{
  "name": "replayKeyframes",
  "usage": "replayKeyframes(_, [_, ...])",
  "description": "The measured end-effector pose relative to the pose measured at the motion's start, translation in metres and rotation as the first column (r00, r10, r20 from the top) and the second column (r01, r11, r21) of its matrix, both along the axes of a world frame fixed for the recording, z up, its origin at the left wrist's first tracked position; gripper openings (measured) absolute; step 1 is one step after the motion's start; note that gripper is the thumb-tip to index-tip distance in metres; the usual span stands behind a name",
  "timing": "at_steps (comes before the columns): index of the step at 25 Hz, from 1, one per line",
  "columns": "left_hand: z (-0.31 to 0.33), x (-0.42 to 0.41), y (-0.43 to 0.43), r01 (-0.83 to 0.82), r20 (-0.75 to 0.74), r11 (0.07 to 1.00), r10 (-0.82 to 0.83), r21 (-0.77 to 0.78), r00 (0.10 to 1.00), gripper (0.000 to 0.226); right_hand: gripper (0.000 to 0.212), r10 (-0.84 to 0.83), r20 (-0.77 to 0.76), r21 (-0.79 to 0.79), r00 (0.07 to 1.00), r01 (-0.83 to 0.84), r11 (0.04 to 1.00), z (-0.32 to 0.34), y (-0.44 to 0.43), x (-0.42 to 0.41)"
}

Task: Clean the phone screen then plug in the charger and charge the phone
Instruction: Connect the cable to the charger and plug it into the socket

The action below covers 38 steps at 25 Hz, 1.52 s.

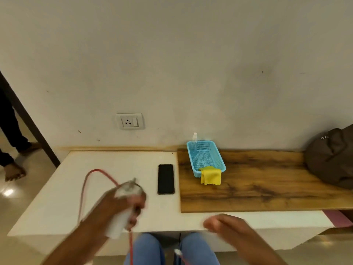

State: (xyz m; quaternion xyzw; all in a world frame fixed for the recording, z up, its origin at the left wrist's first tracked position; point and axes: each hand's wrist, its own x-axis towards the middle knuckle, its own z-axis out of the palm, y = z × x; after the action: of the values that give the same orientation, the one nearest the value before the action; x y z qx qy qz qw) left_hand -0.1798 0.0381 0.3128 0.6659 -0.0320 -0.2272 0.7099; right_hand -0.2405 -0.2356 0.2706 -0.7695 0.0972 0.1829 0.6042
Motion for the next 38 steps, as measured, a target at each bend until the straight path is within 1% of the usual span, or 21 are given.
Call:
replayKeyframes(1, [0.006,-0.008,-0.016,0.100,0.074,0.995,-0.100,0.007,0.992,0.048,0.031,0.067,-0.107,0.321,0.992,-0.029,0.947,0.013,0.021,0.013])
replayKeyframes(2, [0.017,-0.014,-0.030,0.203,0.118,0.976,-0.211,0.073,0.970,0.047,0.047,0.135,-0.184,0.553,0.974,-0.011,0.833,0.023,0.048,0.025])
replayKeyframes(3, [0.019,-0.019,-0.042,0.335,0.168,0.931,-0.356,0.144,0.919,0.045,0.056,0.229,-0.194,0.702,0.954,-0.029,0.712,0.030,0.069,0.037])
replayKeyframes(4, [0.025,-0.024,-0.051,0.390,0.171,0.898,-0.425,0.206,0.889,0.042,0.058,0.267,-0.200,0.762,0.943,-0.022,0.647,0.036,0.082,0.054])
replayKeyframes(6, [0.031,-0.021,-0.054,0.330,0.176,0.902,-0.386,0.278,0.906,0.034,0.049,0.232,-0.191,0.777,0.954,0.002,0.629,0.051,0.093,0.082])
replayKeyframes(8, [0.031,-0.013,-0.043,0.296,0.143,0.877,-0.371,0.380,0.917,0.028,0.033,0.109,-0.216,0.811,0.970,0.116,0.574,0.066,0.086,0.109])
replayKeyframes(9, [0.030,-0.011,-0.034,0.301,0.121,0.843,-0.389,0.445,0.913,0.027,0.026,0.014,-0.250,0.828,0.968,0.206,0.522,0.072,0.079,0.122])
replayKeyframes(11, [0.021,-0.009,-0.008,0.294,0.089,0.800,-0.394,0.524,0.915,0.031,0.028,-0.228,-0.307,0.817,0.924,0.378,0.434,0.082,0.055,0.146])
replayKeyframes(13, [0.007,-0.005,0.022,0.310,0.089,0.857,-0.377,0.412,0.922,0.048,0.034,-0.471,-0.311,0.776,0.826,0.507,0.376,0.088,0.025,0.167])
replayKeyframes(15, [-0.002,0.000,0.051,0.293,0.013,0.922,-0.306,0.254,0.952,0.051,0.031,-0.634,-0.300,0.706,0.712,0.613,0.354,0.083,-0.003,0.181])
replayKeyframes(18, [-0.015,0.011,0.079,0.228,0.040,0.925,-0.252,0.303,0.967,0.055,0.036,-0.751,-0.311,0.601,0.583,0.733,0.320,0.059,-0.032,0.188])
replayKeyframes(20, [-0.021,0.017,0.080,0.129,0.047,0.960,-0.145,0.249,0.988,0.055,0.037,-0.811,-0.301,0.524,0.502,0.798,0.299,0.049,-0.042,0.189])
replayKeyframes(22, [-0.026,0.026,0.075,-0.089,-0.025,0.988,0.093,0.126,0.995,0.038,0.039,-0.866,-0.245,0.427,0.437,0.850,0.309,0.046,-0.045,0.185])
replayKeyframes(23, [-0.027,0.029,0.070,-0.209,-0.040,0.973,0.213,0.097,0.976,0.029,0.040,-0.880,-0.188,0.389,0.437,0.855,0.342,0.047,-0.042,0.181])
replayKeyframes(24, [-0.027,0.033,0.066,-0.323,-0.047,0.943,0.328,0.083,0.944,0.024,0.039,-0.871,-0.115,0.353,0.477,0.840,0.413,0.046,-0.036,0.176])
replayKeyframes(26, [-0.023,0.039,0.053,-0.463,-0.094,0.885,0.457,-0.047,0.884,0.025,0.028,-0.752,0.030,0.261,0.658,0.721,0.642,0.041,-0.009,0.162])
replayKeyframes(28, [-0.019,0.045,0.036,-0.498,-0.273,0.829,0.432,-0.254,0.859,0.035,0.015,-0.527,0.125,0.141,0.841,0.511,0.848,0.030,0.028,0.140])
replayKeyframes(30, [-0.014,0.057,0.014,-0.532,-0.442,0.736,0.347,-0.419,0.827,0.041,0.019,-0.337,0.107,0.136,0.935,0.322,0.937,0.020,0.063,0.114])
replayKeyframes(34, [-0.019,0.073,-0.020,-0.589,-0.562,0.602,0.264,-0.539,0.784,0.045,0.013,-0.130,0.045,0.257,0.990,0.114,0.960,0.007,0.112,0.064])
replayKeyframes(35, [-0.021,0.075,-0.025,-0.595,-0.575,0.587,0.252,-0.549,0.778,0.045,0.011,-0.116,0.050,0.253,0.992,0.100,0.962,0.007,0.122,0.056])
replayKeyframes(38, [-0.025,0.076,-0.035,-0.587,-0.585,0.585,0.223,-0.559,0.780,0.047,0.029,-0.129,0.133,0.144,0.983,0.109,0.984,0.005,0.135,0.049])
